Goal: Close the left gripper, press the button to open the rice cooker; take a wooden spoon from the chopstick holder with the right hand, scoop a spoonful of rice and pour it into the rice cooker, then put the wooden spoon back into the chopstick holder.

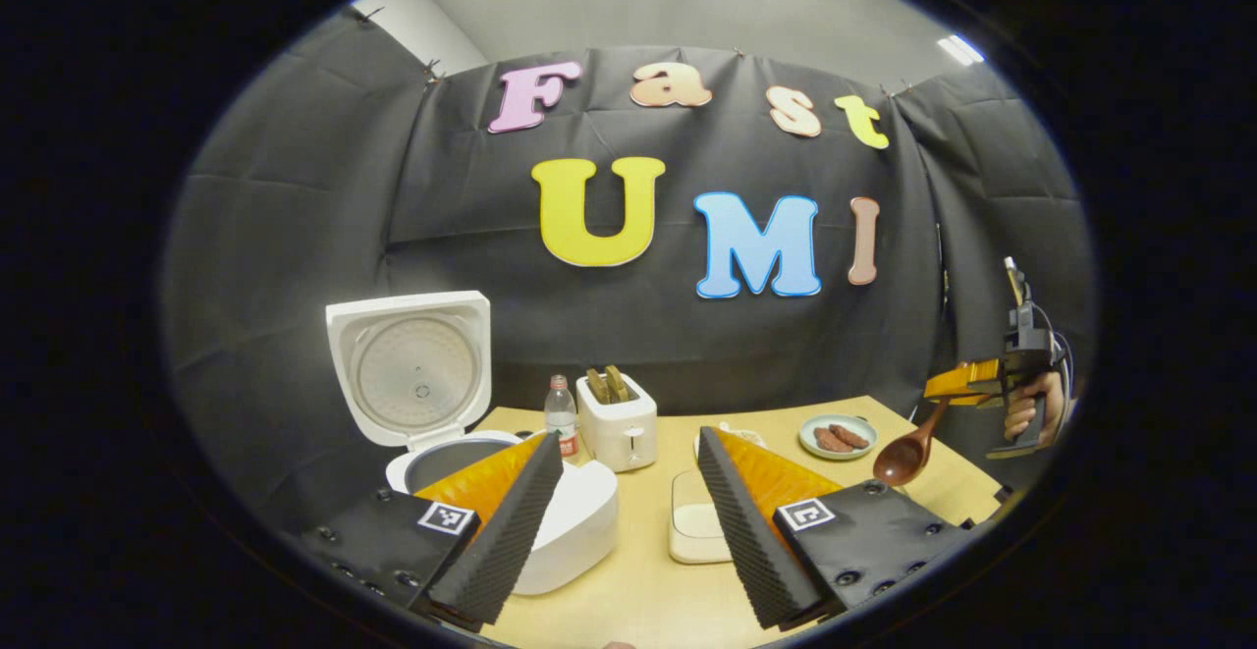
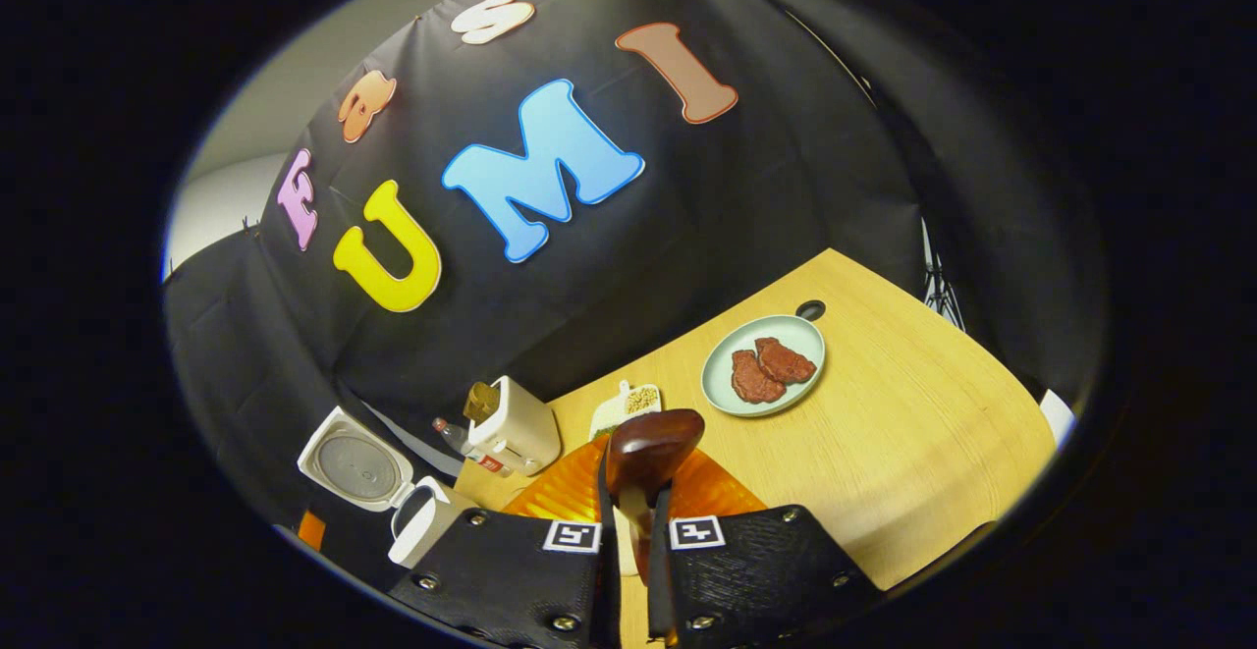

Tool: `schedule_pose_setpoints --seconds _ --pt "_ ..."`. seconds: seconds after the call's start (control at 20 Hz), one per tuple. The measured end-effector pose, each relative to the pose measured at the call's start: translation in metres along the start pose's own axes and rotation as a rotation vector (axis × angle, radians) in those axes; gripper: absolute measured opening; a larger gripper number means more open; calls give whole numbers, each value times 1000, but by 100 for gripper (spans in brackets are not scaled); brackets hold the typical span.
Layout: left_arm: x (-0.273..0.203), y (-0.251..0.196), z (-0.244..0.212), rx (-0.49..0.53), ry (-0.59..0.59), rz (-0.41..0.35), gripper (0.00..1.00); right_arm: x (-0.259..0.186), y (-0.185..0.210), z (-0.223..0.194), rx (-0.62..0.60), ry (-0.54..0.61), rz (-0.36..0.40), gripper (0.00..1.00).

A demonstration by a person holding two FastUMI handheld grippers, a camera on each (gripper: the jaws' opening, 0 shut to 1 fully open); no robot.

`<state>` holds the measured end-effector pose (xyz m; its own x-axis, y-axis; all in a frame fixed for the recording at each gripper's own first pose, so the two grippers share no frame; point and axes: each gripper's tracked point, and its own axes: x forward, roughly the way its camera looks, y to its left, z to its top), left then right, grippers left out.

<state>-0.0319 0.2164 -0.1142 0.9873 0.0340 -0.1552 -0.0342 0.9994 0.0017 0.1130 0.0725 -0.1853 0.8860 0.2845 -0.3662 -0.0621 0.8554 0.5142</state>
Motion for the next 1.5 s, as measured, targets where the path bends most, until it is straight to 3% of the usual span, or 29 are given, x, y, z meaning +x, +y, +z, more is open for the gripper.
schedule_pose_setpoints --seconds 0.25,0.6,0.7,0.75,0.85,0.95,1.05,1.25,1.5 --pt "-4 -7 3 0 2 7 99 15 -27 -30 -49 31 -108 11" --pt "-12 -9 -3 30 25 13 99 47 -47 -76 -98 124 -178 11" --pt "-13 -3 -6 39 32 33 99 47 -47 -79 -127 131 -162 13" --pt "-13 -1 -6 37 32 39 99 47 -45 -80 -125 121 -148 18" --pt "-12 -1 -6 23 29 43 99 35 -52 -71 -151 91 -178 47" --pt "-8 2 -6 14 29 49 99 18 -65 -57 -205 50 -246 98" --pt "-3 5 -4 4 26 63 99 -7 -62 -32 -288 -17 -275 96" --pt "11 14 6 -17 14 83 99 -54 -11 16 -376 -169 -214 96" --pt "32 50 25 -62 -6 156 96 -73 45 60 -456 -289 -138 96"
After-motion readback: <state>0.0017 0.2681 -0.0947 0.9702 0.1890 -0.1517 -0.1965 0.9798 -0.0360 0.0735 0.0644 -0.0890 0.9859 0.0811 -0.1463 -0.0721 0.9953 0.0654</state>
